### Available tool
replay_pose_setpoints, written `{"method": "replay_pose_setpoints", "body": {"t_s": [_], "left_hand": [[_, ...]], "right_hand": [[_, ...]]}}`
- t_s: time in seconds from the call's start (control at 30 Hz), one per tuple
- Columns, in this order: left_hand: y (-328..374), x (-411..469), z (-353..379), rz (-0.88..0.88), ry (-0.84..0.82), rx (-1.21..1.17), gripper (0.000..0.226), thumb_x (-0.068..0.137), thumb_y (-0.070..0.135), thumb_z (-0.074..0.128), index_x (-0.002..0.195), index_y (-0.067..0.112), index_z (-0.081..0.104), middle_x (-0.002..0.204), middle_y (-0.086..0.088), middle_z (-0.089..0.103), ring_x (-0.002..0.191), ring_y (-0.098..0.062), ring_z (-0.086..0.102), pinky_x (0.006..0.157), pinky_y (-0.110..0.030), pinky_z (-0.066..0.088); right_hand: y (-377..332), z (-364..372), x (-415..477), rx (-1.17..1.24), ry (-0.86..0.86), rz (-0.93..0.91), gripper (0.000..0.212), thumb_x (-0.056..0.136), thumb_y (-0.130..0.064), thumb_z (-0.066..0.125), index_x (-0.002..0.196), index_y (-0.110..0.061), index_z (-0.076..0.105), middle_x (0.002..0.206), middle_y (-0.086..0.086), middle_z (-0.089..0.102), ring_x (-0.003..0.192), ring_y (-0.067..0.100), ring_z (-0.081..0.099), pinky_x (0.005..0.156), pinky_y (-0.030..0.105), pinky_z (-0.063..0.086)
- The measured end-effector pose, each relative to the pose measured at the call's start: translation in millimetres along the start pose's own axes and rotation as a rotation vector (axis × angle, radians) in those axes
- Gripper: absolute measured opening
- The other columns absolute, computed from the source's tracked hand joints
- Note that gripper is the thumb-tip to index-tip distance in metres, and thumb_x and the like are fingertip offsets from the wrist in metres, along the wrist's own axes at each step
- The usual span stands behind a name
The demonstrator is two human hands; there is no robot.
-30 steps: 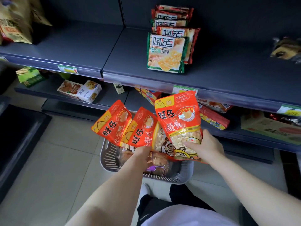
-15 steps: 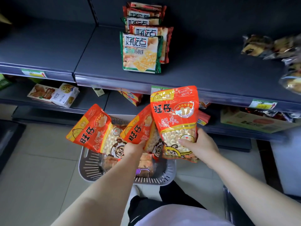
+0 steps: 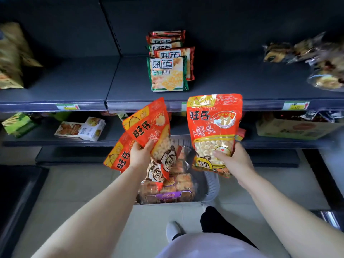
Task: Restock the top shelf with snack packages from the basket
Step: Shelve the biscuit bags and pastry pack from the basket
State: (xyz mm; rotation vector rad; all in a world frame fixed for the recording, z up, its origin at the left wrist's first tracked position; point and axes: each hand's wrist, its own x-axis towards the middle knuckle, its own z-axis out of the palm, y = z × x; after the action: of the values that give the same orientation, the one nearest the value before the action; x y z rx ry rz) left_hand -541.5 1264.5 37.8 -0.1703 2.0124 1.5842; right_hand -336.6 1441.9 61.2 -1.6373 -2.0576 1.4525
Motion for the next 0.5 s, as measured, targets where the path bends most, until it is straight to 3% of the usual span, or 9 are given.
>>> {"method": "replay_pose_setpoints", "body": {"t_s": [0.2,0.5], "left_hand": [[19,-17,1,0.126,-0.096,0.083,0.01,0.094,0.029,0.065,0.099,0.026,0.057,0.103,0.001,0.07,0.095,-0.023,0.069,0.089,-0.047,0.057],[64,-81,66,0.34,-0.244,0.168,0.015,0.092,0.034,0.067,0.102,0.026,0.06,0.103,0.002,0.072,0.093,-0.022,0.071,0.087,-0.047,0.057]], "right_hand": [[1,-10,-36,0.003,0.131,-0.057,0.043,0.079,-0.043,0.073,0.111,-0.022,0.052,0.105,-0.004,0.064,0.096,0.023,0.062,0.083,0.045,0.053],[0,-87,-69,0.183,0.33,-0.131,0.052,0.08,-0.043,0.073,0.117,-0.021,0.045,0.109,-0.002,0.063,0.099,0.025,0.062,0.086,0.047,0.052]]}}
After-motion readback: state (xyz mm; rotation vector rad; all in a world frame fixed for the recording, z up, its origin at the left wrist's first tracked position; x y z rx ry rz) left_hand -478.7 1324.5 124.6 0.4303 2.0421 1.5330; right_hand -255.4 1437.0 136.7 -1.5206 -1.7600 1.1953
